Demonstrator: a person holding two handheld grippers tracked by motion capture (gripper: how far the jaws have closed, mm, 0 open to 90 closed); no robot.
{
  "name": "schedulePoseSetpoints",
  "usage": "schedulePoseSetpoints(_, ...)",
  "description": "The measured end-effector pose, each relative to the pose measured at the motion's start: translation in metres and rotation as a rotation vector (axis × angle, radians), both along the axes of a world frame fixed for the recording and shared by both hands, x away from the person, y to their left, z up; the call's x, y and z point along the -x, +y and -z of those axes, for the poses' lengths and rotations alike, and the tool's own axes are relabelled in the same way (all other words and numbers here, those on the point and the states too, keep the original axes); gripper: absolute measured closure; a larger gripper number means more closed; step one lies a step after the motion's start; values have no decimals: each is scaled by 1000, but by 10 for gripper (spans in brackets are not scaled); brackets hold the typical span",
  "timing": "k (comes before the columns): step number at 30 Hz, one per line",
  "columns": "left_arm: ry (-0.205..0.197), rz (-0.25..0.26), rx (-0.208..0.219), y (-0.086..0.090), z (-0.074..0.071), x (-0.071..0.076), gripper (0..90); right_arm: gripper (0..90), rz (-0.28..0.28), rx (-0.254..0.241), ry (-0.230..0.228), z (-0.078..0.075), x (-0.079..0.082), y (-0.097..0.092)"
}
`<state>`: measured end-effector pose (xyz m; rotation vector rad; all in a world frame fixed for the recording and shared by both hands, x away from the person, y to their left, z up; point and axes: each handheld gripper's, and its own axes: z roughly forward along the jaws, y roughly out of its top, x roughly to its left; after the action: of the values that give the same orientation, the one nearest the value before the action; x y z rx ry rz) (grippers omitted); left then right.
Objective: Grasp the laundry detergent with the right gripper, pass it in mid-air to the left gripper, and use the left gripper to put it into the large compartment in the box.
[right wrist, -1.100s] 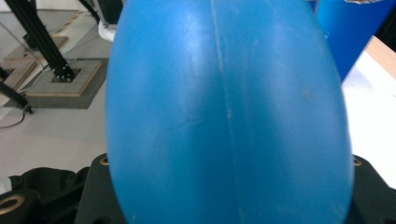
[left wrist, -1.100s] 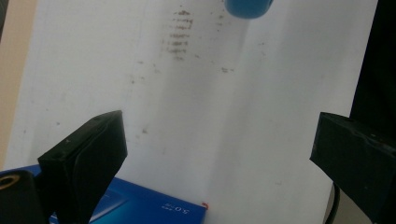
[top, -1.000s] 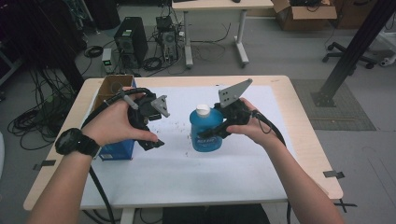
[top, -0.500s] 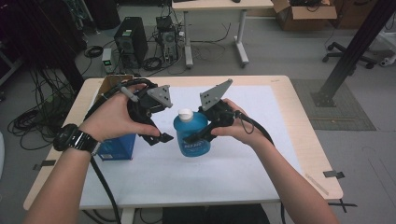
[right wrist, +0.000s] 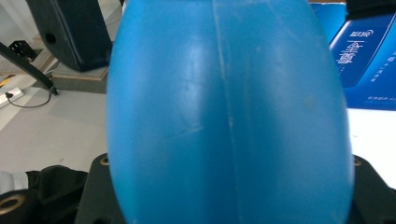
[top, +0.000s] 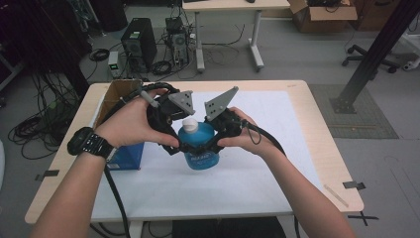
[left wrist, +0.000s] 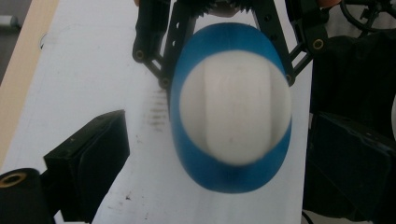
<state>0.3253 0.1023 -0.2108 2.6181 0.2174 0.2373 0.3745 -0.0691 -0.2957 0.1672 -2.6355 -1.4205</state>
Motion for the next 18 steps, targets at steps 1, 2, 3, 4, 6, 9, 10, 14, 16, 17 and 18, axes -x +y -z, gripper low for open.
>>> schedulePoseSetpoints(1, 2, 3, -8, -2, 0, 0, 70, 425, 0, 1, -1, 0, 0, 0)
schedulePoseSetpoints(2, 4, 6, -14, -3, 1, -1, 71, 425, -2, -1, -2, 1, 0, 1)
schedulePoseSetpoints(3, 5, 9, -20, -5, 1, -1, 73, 425, -3, -3, -2, 1, 0, 1)
schedulePoseSetpoints(4, 5, 12, -29, -6, 1, -1, 75, 425, -3, -4, 0, 2, 0, 1)
schedulePoseSetpoints(6, 4, 13, -43, -9, 1, -2, 77, 425, -4, -4, 6, 2, 1, 1)
schedulePoseSetpoints(9, 2, 16, -69, -13, 2, -3, 88, 425, -3, -7, 5, 4, 1, 1)
schedulePoseSetpoints(10, 4, 17, -77, -14, 3, -3, 93, 425, -4, -7, 9, 4, 1, 1)
schedulePoseSetpoints(14, 8, 22, -101, -18, 4, -5, 115, 425, -6, -5, 12, 6, 1, 1)
schedulePoseSetpoints(16, 12, 26, -108, -20, 5, -6, 123, 425, -7, -4, 7, 6, 1, 0)
schedulePoseSetpoints(17, 15, 29, -112, -21, 6, -6, 133, 425, -8, -6, 8, 6, 1, 0)
schedulePoseSetpoints(18, 15, 29, -122, -23, 6, -6, 150, 424, -9, -7, 11, 6, 1, 0)
